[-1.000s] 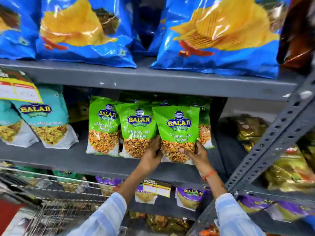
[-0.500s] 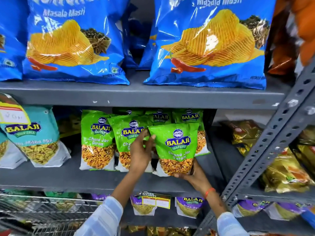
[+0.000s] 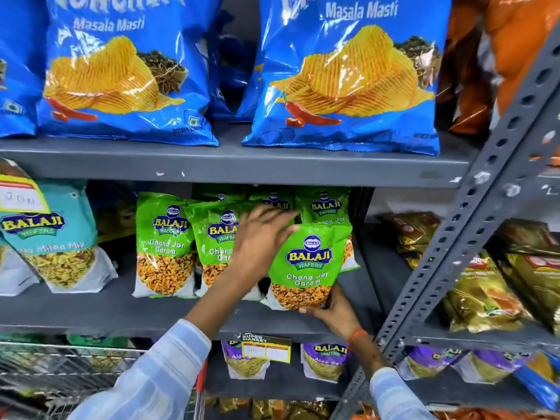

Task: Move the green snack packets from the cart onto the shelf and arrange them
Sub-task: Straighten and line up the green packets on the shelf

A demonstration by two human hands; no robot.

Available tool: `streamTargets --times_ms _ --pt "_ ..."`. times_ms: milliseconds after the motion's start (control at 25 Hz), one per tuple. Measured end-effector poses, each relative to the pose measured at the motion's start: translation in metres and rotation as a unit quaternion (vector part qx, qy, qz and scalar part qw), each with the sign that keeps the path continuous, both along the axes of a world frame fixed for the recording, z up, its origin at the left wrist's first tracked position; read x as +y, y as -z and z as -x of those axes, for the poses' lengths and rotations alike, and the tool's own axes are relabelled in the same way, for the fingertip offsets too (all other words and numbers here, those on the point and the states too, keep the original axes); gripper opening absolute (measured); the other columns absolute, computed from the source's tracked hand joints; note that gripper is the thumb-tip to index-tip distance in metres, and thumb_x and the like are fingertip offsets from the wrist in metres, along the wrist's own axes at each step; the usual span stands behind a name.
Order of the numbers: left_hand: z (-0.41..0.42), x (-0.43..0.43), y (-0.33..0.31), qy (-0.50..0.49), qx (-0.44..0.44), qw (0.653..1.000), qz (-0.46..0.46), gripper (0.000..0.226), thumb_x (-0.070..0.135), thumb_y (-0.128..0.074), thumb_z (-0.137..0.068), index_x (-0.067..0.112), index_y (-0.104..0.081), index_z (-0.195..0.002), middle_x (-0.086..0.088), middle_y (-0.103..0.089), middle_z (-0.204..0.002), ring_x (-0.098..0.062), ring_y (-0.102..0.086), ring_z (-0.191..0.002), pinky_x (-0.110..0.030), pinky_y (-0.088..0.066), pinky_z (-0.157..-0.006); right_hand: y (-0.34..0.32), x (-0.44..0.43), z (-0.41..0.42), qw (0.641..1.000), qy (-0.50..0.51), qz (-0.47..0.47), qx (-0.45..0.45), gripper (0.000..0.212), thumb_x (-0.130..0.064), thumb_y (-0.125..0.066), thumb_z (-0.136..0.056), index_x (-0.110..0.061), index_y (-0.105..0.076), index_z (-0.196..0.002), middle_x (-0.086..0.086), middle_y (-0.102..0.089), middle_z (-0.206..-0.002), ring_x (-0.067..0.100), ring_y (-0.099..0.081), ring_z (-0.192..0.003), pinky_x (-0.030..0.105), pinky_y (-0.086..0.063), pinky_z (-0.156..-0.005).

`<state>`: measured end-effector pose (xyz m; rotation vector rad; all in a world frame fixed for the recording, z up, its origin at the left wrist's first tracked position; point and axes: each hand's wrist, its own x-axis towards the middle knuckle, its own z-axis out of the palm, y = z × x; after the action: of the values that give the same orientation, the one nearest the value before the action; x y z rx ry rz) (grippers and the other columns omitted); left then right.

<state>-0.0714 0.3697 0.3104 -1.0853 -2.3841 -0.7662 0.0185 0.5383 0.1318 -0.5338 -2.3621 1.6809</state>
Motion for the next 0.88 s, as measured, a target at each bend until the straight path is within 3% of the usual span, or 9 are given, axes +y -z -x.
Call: streamTargets --times_ms 80,160,280,360,480,600,680,800,880 --pt "-0.009 0.023 -0.010 0.025 0.015 0.993 0.117 0.036 0.041 -0.045 -0.091 0.024 -0.056 -0.121 -0.001 -0.065 -0.123 -0.024 -0.048 -0.120 -0.045 -0.032 -0.102 -0.001 -0.001 -0.003 1.000 -0.002 -0.002 0.005 0.071 -0.018 -0.088 -0.057 -0.034 -0.043 -0.111 -0.024 -0.058 -0.104 -0.016 -0.055 -0.094 -0.002 -0.043 -0.072" --pt "-0.013 0.045 -0.018 0.038 -0.029 0.981 0.186 0.038 0.046 -0.045 -0.089 0.024 -0.057 -0.119 -0.001 -0.062 -0.124 -0.025 -0.043 -0.124 -0.049 -0.029 -0.105 -0.004 -0.001 -0.006 1.000 -0.010 0.000 0.008 0.074 -0.015 -0.086 -0.059 -0.020 -0.045 -0.120 -0.018 -0.060 -0.106 -0.001 -0.059 -0.100 -0.003 -0.043 -0.073" --pt "-0.011 0.065 -0.029 0.049 -0.113 0.985 0.124 0.027 0.041 -0.058 -0.084 0.022 -0.066 -0.100 -0.004 -0.067 -0.112 -0.027 -0.047 -0.117 -0.048 -0.034 -0.101 -0.012 0.001 -0.007 1.000 -0.023 0.009 0.013 0.082 -0.010 -0.084 -0.062 -0.012 -0.038 -0.131 -0.006 -0.060 -0.115 0.011 -0.056 -0.108 0.000 -0.044 -0.079" --pt "-0.006 0.072 -0.031 0.051 -0.095 0.990 0.093 0.020 0.037 -0.060 -0.083 0.022 -0.066 -0.094 -0.001 -0.068 -0.110 -0.025 -0.049 -0.115 -0.046 -0.030 -0.101 -0.015 0.004 -0.009 0.999 -0.027 0.025 0.009 0.082 -0.005 -0.081 -0.065 -0.012 -0.036 -0.132 0.001 -0.059 -0.122 0.015 -0.056 -0.112 0.016 -0.047 -0.094" --pt "-0.003 0.069 -0.016 -0.002 -0.013 0.999 0.048 0.023 0.039 -0.056 -0.085 0.026 -0.064 -0.103 0.002 -0.064 -0.118 -0.025 -0.046 -0.116 -0.044 -0.029 -0.102 -0.020 0.006 -0.011 0.999 -0.016 0.035 0.016 0.078 0.000 -0.079 -0.065 -0.010 -0.037 -0.130 0.016 -0.050 -0.131 0.028 -0.050 -0.122 0.045 -0.041 -0.107" --pt "-0.026 0.043 0.035 -0.081 0.030 0.985 -0.147 0.047 0.038 -0.059 -0.085 0.022 -0.046 -0.128 -0.004 -0.053 -0.131 -0.018 -0.040 -0.123 -0.035 -0.030 -0.102 -0.021 0.004 -0.011 1.000 -0.002 0.015 0.020 0.075 0.002 -0.078 -0.066 -0.006 -0.038 -0.128 0.019 -0.043 -0.130 0.026 -0.049 -0.120 0.029 -0.045 -0.099" --pt "-0.054 0.022 0.088 -0.108 -0.063 0.959 -0.254 0.072 0.041 -0.063 -0.079 0.022 -0.029 -0.140 -0.007 -0.036 -0.144 -0.008 -0.026 -0.133 -0.031 -0.025 -0.109 -0.022 0.002 -0.012 1.000 -0.001 0.021 0.014 0.075 0.005 -0.075 -0.068 -0.006 -0.036 -0.130 0.015 -0.047 -0.128 0.019 -0.052 -0.112 0.011 -0.047 -0.080" --pt "-0.067 0.009 0.143 -0.088 -0.272 0.934 -0.215 0.092 0.037 -0.070 -0.074 0.019 -0.015 -0.145 -0.008 -0.025 -0.153 -0.016 -0.021 -0.141 -0.039 -0.029 -0.112 -0.022 -0.001 -0.016 1.000 0.003 0.008 0.018 0.079 0.002 -0.075 -0.069 -0.010 -0.030 -0.132 -0.004 -0.055 -0.113 -0.007 -0.059 -0.094 -0.002 -0.041 -0.070" --pt "-0.049 0.011 0.153 -0.035 -0.342 0.928 -0.147 0.089 0.024 -0.076 -0.072 0.010 -0.022 -0.142 -0.013 -0.039 -0.146 -0.027 -0.037 -0.134 -0.041 -0.041 -0.103 -0.025 -0.001 -0.018 1.000 0.011 -0.004 0.008 0.077 -0.001 -0.075 -0.070 -0.009 -0.030 -0.131 -0.008 -0.057 -0.107 -0.009 -0.060 -0.088 -0.005 -0.039 -0.065"
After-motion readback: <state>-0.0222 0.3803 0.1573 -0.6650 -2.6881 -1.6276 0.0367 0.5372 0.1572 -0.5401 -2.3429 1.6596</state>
